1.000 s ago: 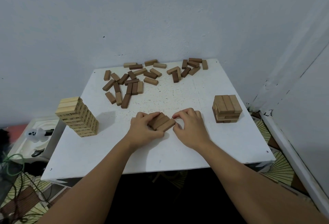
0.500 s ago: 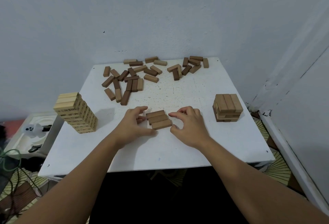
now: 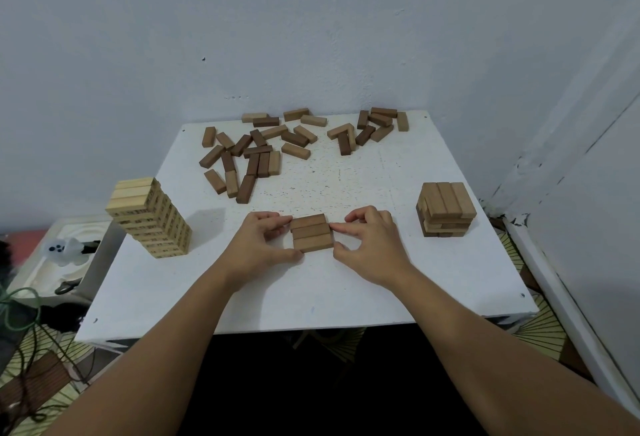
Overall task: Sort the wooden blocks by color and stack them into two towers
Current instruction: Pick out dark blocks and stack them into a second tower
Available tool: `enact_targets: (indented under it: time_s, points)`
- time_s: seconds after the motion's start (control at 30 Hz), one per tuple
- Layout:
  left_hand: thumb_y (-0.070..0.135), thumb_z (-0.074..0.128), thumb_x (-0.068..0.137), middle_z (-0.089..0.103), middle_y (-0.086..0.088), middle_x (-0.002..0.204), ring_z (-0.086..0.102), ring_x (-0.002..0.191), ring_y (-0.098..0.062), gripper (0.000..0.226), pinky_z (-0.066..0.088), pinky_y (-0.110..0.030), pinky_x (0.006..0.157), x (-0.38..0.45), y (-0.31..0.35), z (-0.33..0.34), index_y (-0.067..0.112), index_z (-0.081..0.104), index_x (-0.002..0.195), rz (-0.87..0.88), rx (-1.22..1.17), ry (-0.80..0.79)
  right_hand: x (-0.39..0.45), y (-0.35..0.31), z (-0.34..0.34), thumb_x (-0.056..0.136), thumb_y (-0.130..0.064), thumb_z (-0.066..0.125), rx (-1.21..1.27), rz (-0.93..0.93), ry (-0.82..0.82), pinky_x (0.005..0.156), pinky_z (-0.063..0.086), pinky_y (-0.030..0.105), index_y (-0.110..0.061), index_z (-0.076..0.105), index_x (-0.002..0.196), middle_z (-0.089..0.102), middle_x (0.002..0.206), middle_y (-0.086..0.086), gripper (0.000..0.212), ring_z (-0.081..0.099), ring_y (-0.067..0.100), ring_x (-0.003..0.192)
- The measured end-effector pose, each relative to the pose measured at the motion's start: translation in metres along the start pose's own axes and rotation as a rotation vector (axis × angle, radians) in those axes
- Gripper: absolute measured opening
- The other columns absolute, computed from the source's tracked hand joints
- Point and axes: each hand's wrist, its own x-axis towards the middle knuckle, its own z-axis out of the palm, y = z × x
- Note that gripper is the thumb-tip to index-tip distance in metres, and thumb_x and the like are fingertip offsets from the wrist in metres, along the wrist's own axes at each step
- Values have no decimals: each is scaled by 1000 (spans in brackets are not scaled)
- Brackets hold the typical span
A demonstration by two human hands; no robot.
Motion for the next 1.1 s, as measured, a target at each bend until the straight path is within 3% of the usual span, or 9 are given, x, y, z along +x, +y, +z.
enact_targets:
  time_s: [0.4, 0.9, 1.1]
  points:
    - [23, 98, 67, 42, 15, 135, 53, 127, -6, 85, 44, -27, 109, 0, 0, -1, 26, 61, 143, -17, -26, -29, 0, 1, 2, 87, -45, 72, 28, -3, 25, 107, 36, 27, -42, 74, 121, 47, 114, -21, 34, 34, 6, 112]
    - [20, 99, 64, 48, 14, 128, 57, 121, -2, 75, 49, -24, 102, -2, 1, -2, 29, 66, 131, -7, -45, -2, 0, 1, 2, 85, -48, 71, -9, -17, 24, 107, 34, 28, -43, 69, 128, 46, 115, -19, 43, 35, 8, 113]
    - [21, 101, 61, 47, 12, 132, 56, 122, -2, 90, 50, -29, 104, -2, 3, -3, 32, 59, 141, -25, -69, -18, 1, 0, 0, 85, -48, 70, -60, -20, -12, 108, 28, 26, -43, 61, 137, 42, 118, -18, 53, 31, 7, 113]
